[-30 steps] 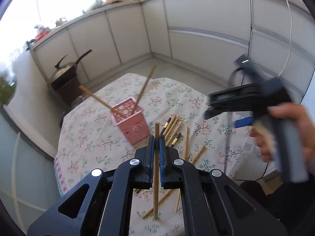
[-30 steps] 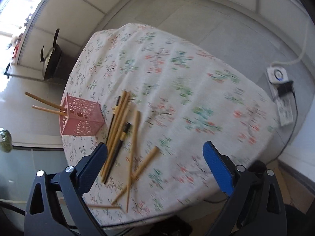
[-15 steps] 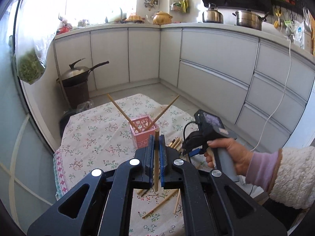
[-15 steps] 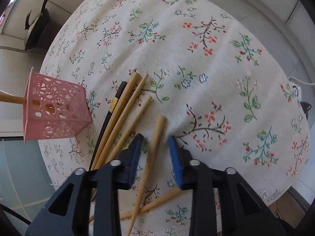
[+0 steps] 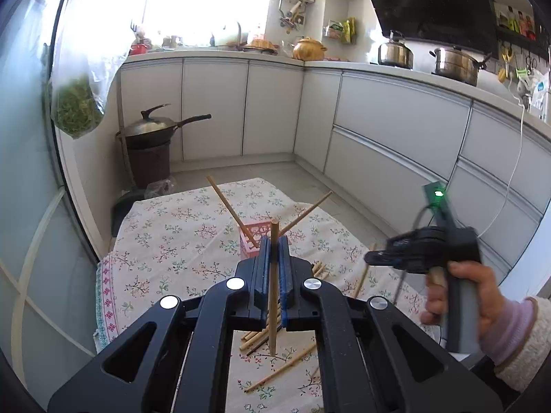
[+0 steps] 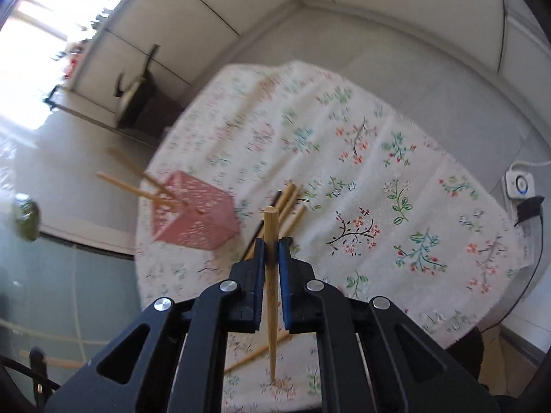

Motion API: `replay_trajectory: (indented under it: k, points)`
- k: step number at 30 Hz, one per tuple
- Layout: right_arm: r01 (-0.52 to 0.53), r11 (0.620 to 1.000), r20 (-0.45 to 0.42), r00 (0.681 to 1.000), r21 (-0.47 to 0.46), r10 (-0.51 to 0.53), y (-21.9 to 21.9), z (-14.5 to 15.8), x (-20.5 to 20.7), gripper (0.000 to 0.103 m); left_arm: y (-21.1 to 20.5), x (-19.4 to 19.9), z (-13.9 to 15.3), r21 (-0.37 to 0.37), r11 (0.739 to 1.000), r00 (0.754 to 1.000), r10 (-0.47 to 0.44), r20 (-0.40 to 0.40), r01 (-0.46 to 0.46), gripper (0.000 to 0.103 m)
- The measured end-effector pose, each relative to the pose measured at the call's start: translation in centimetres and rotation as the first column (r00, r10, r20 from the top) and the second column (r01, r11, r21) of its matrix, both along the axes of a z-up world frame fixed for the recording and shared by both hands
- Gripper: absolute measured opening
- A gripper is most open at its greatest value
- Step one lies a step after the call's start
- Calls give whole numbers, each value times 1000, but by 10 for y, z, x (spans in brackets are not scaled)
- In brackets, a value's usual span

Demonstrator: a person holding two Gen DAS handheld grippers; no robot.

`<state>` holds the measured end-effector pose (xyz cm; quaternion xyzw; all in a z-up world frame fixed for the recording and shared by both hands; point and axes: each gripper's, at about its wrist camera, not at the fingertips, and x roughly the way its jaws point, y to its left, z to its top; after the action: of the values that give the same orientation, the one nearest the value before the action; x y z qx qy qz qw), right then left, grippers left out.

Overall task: Organize utensils
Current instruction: 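Carry the chopstick over the pink holder and open the left tool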

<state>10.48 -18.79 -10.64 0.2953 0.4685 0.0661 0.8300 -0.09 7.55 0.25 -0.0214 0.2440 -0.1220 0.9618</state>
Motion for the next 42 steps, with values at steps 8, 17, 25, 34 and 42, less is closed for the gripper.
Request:
replay_trajectory:
  k: [8, 17, 25, 34, 42]
  points:
    - [-24, 1000, 179, 984, -8, 25, -5, 72, -44, 8, 3, 2, 31, -60, 997, 996, 57, 74, -53, 4]
    - [-3, 1000, 271, 962, 18, -2, -23, 111, -48, 8, 6, 46, 66, -118, 983, 976, 156, 151, -139, 4]
    - [-13, 999, 266, 964, 34, 4, -32, 103, -34, 8, 4, 102, 71, -187, 958, 952, 250, 174, -217, 4]
    - [-15, 999, 264, 964, 49, 2, -40, 97, -25, 8, -14, 138, 47, -136, 954, 944, 288, 161, -268, 4]
    - [-14, 998, 282, 960, 56, -2, -41, 104, -28, 8, -1, 143, 25, -162, 942, 946, 311, 93, -294, 24]
